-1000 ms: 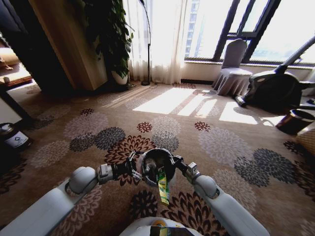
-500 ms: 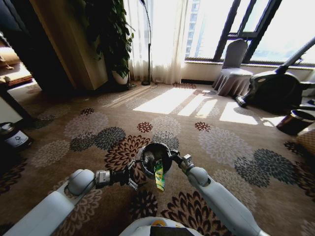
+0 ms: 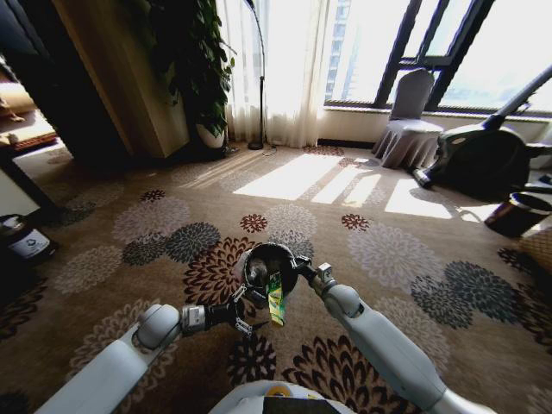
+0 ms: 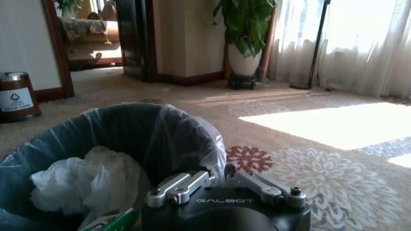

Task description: Pick up the trash from the ground and place it into the trash bin.

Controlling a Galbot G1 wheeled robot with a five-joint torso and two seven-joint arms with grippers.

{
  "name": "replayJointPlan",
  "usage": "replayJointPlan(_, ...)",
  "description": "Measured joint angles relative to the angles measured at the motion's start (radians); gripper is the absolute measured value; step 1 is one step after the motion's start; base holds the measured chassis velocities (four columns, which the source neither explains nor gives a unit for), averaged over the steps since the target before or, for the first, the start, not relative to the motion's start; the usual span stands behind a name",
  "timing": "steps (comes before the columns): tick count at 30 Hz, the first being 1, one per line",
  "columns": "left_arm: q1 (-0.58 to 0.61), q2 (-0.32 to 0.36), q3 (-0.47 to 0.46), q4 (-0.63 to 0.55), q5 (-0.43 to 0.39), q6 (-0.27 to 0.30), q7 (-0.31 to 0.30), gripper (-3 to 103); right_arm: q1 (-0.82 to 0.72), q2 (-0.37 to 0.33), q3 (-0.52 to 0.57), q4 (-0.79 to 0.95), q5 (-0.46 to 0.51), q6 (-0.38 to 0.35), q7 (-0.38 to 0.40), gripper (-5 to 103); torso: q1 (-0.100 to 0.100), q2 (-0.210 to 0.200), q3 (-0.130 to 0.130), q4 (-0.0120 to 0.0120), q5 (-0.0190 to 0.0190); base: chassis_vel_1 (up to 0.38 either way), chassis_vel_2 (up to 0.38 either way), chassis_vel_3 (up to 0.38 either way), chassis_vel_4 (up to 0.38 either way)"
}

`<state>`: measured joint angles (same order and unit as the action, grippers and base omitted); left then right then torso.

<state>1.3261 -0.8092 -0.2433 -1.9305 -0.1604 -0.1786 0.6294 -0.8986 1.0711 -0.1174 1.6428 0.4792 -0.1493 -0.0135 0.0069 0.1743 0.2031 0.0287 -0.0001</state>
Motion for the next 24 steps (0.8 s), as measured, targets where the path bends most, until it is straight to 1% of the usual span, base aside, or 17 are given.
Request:
replayJointPlan(1, 0.000, 0.000, 0.000, 0.000, 0.000, 0.000, 0.000, 96, 0.000, 0.000, 0.000, 0.000, 0.000, 0.000, 0.000, 4, 0.000, 0.000, 0.000, 0.0000, 0.0000, 0.000, 0.000, 0.000, 0.000)
replayJointPlan(4, -0.009, -0.023, 0.051, 0.028, 0.009, -0.004, -0.128, 96, -0.022, 0.002, -0.012, 0.033, -0.004, -0.006, 0.006, 4, 0.000, 0.000, 0.000, 0.0002, 0.0001, 0.000, 0.000, 0.000, 0.000)
replayJointPlan(6, -0.009, -0.023, 0.051, 0.028, 0.009, -0.004, -0.128, 96, -0.022, 0.002, -0.012, 0.033, -0.004, -0.006, 0.006, 4, 0.000, 0.000, 0.000, 0.0002, 0.0001, 0.000, 0.000, 0.000, 0.000)
replayJointPlan(8, -0.012, -0.035, 0.067, 0.050, 0.026, -0.010, -0.167, 96, -0.043, -0.001, -0.018, 0.057, -0.007, -0.011, 0.009, 4, 0.000, 0.000, 0.000, 0.0001, 0.0002, 0.000, 0.000, 0.000, 0.000)
replayJointPlan(11, -0.010, -0.036, 0.067, 0.058, 0.042, -0.025, -0.174, 96, -0.051, -0.004, -0.018, 0.062, -0.012, -0.011, 0.010, 4, 0.000, 0.000, 0.000, 0.0000, -0.0001, 0.000, 0.000, 0.000, 0.000)
replayJointPlan(13, 0.000, -0.029, 0.044, 0.048, 0.051, -0.040, -0.175, 96, -0.055, -0.007, -0.010, 0.062, -0.013, -0.011, 0.011, 4, 0.000, 0.000, 0.000, 0.0001, 0.0000, 0.000, 0.000, 0.000, 0.000)
replayJointPlan(18, 0.011, -0.009, 0.006, 0.005, 0.039, -0.058, -0.175, 96, -0.056, -0.019, -0.003, 0.062, -0.013, -0.011, 0.011, 4, 0.000, 0.000, 0.000, 0.0001, 0.0003, 0.000, 0.000, 0.000, 0.000)
replayJointPlan(20, 0.008, -0.009, 0.007, 0.001, 0.033, -0.058, -0.176, 96, -0.057, -0.019, -0.004, 0.063, -0.013, -0.011, 0.011, 4, 0.000, 0.000, 0.000, 0.0001, 0.0003, 0.000, 0.000, 0.000, 0.000)
replayJointPlan(24, -0.010, -0.020, 0.036, 0.001, 0.019, -0.059, -0.166, 93, -0.069, -0.019, -0.014, 0.079, -0.016, -0.013, 0.012, 4, 0.000, 0.000, 0.000, 0.0001, 0.0001, 0.000, 0.000, 0.000, 0.000)
